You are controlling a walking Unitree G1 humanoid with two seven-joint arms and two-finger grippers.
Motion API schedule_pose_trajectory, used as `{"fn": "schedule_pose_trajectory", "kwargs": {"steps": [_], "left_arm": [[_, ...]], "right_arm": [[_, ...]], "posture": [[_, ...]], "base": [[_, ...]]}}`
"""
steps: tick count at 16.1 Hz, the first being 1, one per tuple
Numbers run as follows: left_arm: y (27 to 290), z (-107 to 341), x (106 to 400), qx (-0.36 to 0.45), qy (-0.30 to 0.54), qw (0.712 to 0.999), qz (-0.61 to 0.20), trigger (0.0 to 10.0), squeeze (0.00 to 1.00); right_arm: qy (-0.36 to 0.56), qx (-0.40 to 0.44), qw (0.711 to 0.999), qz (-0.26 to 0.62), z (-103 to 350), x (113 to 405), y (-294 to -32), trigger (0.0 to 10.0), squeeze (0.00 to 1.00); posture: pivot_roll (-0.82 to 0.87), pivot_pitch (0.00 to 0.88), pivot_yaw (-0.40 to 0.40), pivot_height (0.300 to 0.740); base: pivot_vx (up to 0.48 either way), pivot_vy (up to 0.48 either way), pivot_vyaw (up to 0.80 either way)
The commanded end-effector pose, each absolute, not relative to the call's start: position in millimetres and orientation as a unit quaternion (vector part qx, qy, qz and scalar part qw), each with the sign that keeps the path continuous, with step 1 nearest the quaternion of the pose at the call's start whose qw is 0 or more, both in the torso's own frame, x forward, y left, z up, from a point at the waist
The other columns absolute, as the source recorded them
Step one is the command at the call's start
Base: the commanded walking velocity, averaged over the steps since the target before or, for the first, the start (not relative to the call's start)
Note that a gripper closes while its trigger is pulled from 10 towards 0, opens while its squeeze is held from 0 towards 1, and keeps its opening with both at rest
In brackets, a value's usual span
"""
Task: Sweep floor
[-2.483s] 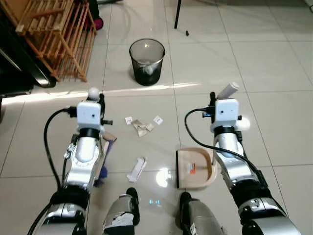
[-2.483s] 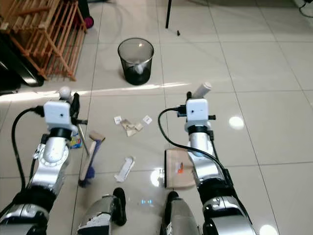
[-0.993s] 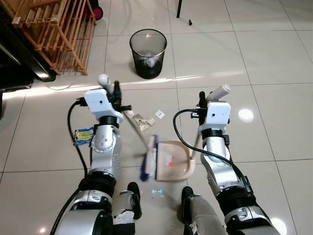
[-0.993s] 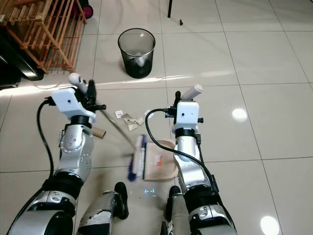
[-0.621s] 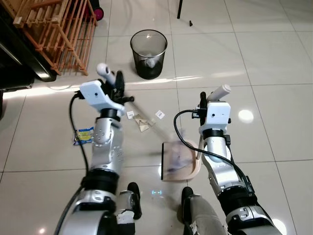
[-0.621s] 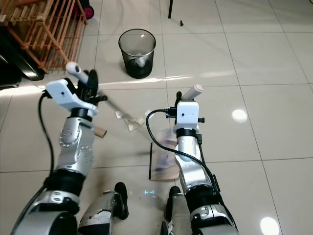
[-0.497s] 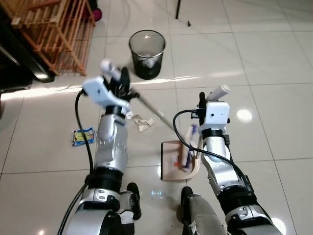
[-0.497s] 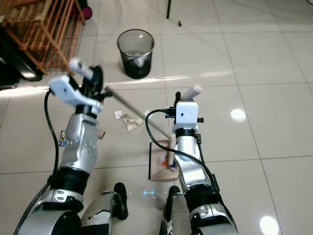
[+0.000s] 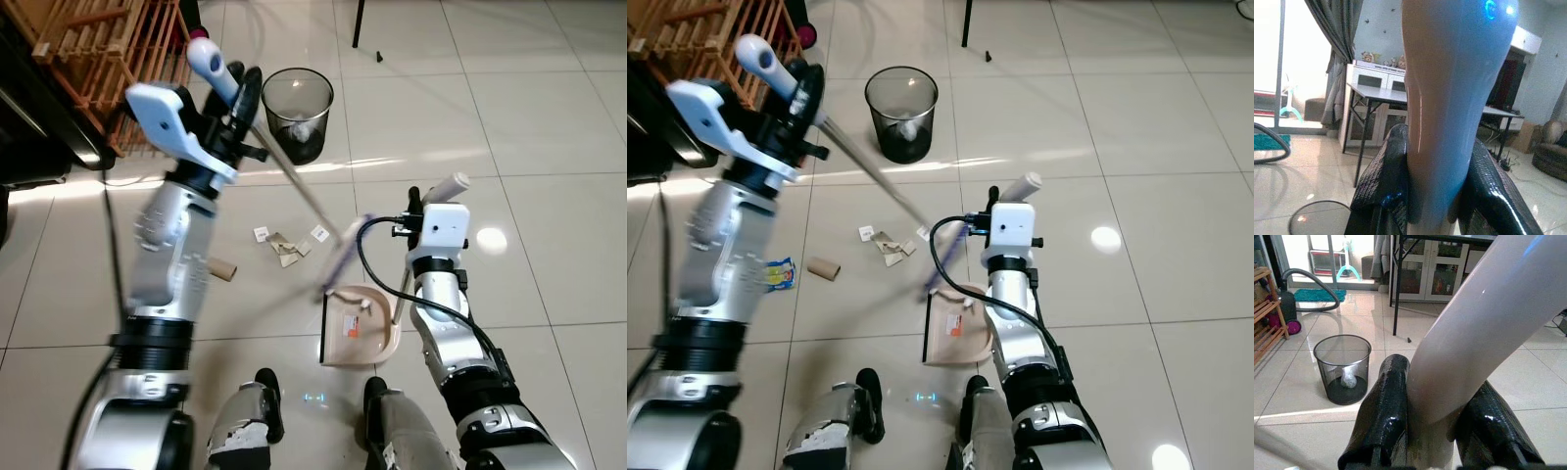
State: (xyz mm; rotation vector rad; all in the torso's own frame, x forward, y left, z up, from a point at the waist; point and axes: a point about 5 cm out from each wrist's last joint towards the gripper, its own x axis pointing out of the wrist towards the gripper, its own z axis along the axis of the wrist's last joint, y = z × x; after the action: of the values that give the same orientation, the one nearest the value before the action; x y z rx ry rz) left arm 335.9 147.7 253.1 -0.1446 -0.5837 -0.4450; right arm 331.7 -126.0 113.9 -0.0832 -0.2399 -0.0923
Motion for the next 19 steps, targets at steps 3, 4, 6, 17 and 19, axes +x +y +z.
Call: {"fn": "schedule_pose_trajectory", "kwargs": {"steps": [3, 4, 6, 17, 19], "left_arm": [[171.5, 265.1, 335.8, -0.010, -0.256, 0.950, -0.176, 10.0, 0.00], [174.2, 258.8, 339.0, 0.003, -0.226, 0.961, -0.161, 10.0, 0.00], [175.8, 250.7, 340.7, 0.007, -0.215, 0.968, -0.127, 10.0, 0.00], [186.6, 249.7, 344.8, 0.042, -0.225, 0.972, -0.062, 10.0, 0.00], [177.7, 241.3, 347.6, 0.032, -0.221, 0.971, -0.080, 10.0, 0.00]], "right_arm": [[-0.128, -0.021, 0.987, -0.089, 127.7, 333.0, -151.3, 10.0, 0.00], [-0.135, -0.010, 0.985, -0.105, 134.5, 332.8, -159.8, 10.0, 0.00], [-0.142, 0.014, 0.980, -0.136, 143.9, 331.5, -174.8, 10.0, 0.00], [-0.083, 0.043, 0.983, -0.155, 128.3, 325.9, -185.5, 10.0, 0.00], [-0.084, 0.055, 0.984, -0.149, 131.7, 326.1, -185.3, 10.0, 0.00]], "posture": [[0.01, 0.194, 0.048, 0.740], [0.00, 0.180, 0.043, 0.740], [-0.02, 0.170, 0.043, 0.740], [-0.02, 0.183, 0.049, 0.740], [-0.01, 0.182, 0.040, 0.740]], "base": [[0.000, 0.000, 0.00], [0.000, 0.000, 0.00], [0.000, 0.000, 0.00], [0.000, 0.000, 0.00], [0.000, 0.000, 0.00]]}}
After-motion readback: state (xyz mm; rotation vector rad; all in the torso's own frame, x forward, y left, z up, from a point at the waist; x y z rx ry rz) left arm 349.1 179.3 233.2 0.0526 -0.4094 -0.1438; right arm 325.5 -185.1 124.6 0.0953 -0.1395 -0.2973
